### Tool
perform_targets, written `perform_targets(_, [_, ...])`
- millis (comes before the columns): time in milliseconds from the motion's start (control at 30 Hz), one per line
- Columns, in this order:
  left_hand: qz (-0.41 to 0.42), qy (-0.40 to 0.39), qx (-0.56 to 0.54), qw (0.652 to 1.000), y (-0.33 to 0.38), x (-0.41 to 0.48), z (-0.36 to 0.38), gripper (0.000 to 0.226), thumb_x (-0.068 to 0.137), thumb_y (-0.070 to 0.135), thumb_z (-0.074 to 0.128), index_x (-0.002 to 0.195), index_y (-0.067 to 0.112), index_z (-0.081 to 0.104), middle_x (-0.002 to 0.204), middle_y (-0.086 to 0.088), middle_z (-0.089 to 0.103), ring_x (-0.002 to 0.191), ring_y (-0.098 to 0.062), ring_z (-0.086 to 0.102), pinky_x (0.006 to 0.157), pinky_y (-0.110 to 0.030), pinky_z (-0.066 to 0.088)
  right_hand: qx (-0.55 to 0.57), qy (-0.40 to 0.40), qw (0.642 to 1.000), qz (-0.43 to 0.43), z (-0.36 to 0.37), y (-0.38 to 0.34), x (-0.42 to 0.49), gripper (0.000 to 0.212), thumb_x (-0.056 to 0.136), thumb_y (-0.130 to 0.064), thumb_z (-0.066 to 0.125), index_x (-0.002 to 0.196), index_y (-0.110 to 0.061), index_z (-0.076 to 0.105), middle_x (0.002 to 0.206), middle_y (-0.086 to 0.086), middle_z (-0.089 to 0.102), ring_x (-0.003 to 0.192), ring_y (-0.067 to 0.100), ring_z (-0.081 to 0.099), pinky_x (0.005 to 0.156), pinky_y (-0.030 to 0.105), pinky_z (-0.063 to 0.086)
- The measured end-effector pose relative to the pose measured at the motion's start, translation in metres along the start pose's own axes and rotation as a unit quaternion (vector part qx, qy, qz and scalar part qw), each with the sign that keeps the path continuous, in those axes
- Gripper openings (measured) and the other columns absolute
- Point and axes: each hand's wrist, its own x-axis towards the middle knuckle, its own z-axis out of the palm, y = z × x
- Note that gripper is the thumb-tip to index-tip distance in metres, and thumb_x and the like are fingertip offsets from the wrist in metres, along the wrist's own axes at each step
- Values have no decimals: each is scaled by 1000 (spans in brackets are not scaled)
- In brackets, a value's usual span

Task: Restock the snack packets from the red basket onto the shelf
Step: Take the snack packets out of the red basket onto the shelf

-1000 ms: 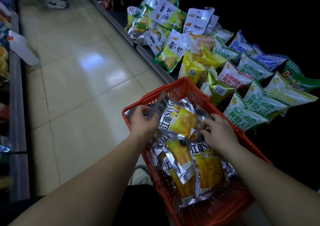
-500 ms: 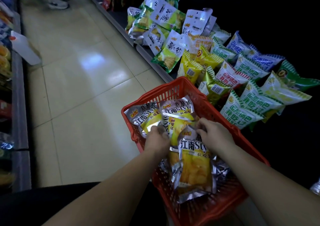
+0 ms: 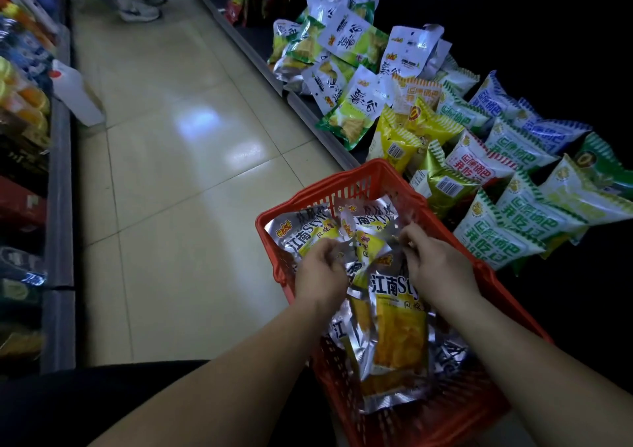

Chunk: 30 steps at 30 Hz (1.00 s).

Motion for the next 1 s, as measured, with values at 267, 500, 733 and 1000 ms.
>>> perform_targets(267, [126, -1, 77, 989, 60, -25, -34, 28, 95, 8, 55, 88, 32, 43, 79, -1, 61, 61, -19, 57, 52, -35, 47, 24, -16, 999, -43, -35, -15, -17, 41, 92, -4, 58, 115, -38, 58, 96, -3, 60, 78, 27, 58, 56, 41, 51])
perform_targets(500, [322, -6, 183, 929, 117, -64, -72, 26, 92, 0, 58, 89, 23, 71, 87, 8, 70, 81, -10, 64, 69, -30, 55, 48, 9, 998, -37, -116, -44, -33, 25, 91, -3, 53, 94, -27, 58, 89, 0, 55, 80, 28, 54, 63, 45, 51])
perform_targets(733, [415, -16, 154, 897, 148, -108, -61, 26, 92, 3, 61, 97, 26, 74, 92, 15, 70, 86, -5, 65, 73, -24, 50, 87, 115, 990, -13, -177, -31, -103, 33, 90, 4, 59, 107, -21, 74, 96, -5, 71, 86, 13, 65, 77, 31, 54])
perform_targets(1000, [313, -234, 35, 920, 184, -185, 34, 45, 101, 12, 60, 142, 31, 57, 124, 27, 55, 94, 26, 54, 75, 3, 43, 81, 152, 982, 75, -215, 44, -202, 45, 94, 2, 59, 131, -24, 66, 107, -6, 64, 99, 14, 64, 79, 22, 49])
